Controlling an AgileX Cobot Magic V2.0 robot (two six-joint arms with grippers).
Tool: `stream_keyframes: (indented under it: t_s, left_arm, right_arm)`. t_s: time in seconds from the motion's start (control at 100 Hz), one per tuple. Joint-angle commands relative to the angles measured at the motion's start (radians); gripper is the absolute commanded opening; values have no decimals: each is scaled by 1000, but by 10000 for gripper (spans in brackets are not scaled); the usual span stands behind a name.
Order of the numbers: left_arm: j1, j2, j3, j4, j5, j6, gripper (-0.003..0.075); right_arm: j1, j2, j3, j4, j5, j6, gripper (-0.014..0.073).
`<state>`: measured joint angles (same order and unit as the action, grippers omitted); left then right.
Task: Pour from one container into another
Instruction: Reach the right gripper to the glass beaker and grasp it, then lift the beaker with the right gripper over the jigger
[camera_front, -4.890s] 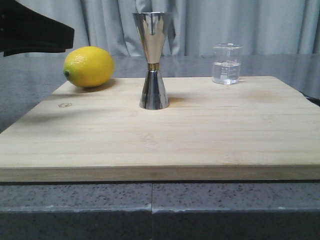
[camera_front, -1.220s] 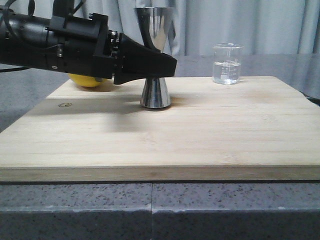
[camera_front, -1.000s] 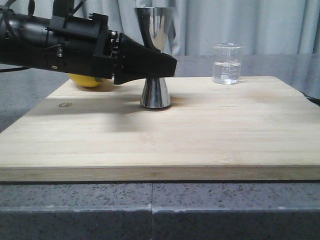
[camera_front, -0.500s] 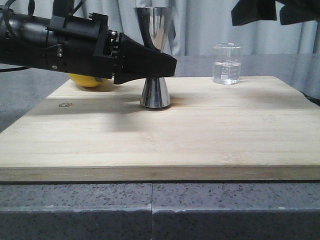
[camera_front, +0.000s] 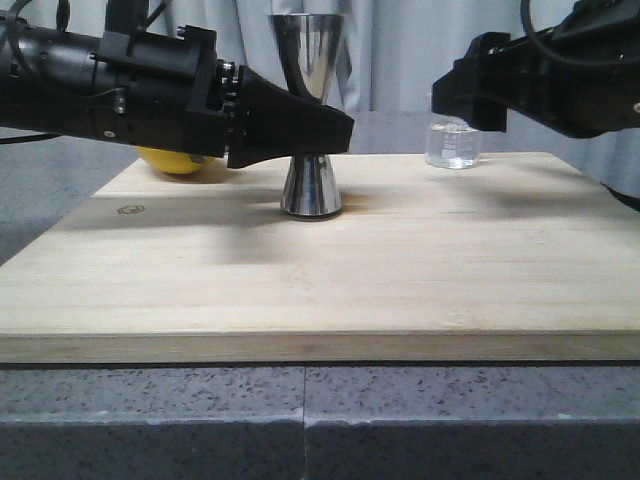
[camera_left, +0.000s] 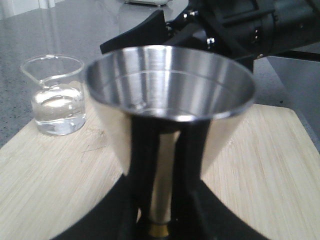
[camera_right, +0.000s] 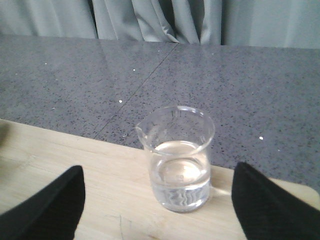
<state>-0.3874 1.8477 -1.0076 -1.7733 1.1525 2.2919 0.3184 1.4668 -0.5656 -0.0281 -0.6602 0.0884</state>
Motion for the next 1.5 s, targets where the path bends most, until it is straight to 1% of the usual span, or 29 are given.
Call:
stream_keyframes:
  t_s: [0.0, 0.12, 0.21, 0.6, 1.11, 1.17, 1.49]
  left_arm:
    - [-11, -40, -28, -78, 109, 2, 63]
    - [-11, -40, -28, -78, 109, 2, 63]
    - [-11, -40, -28, -78, 109, 2, 63]
    - [-11, -40, -28, -78, 107, 2, 63]
    - [-11, -40, -28, -78, 107, 2, 63]
    - [-11, -40, -28, -78, 107, 2, 63]
    - [-11, -40, -28, -78, 107, 2, 63]
  right_arm:
    - [-1, 7, -19, -21, -159, 3, 564]
    - [-7, 46, -19, -35, -242, 1, 564]
    - [-15, 74, -28, -37, -259, 1, 564]
    - [-35, 179, -102, -62, -266, -1, 564]
    - [-44, 253, -180, -92, -267, -1, 560]
    - [-44, 253, -181, -92, -266, -1, 533]
    - [-44, 253, -181, -92, -228, -1, 323]
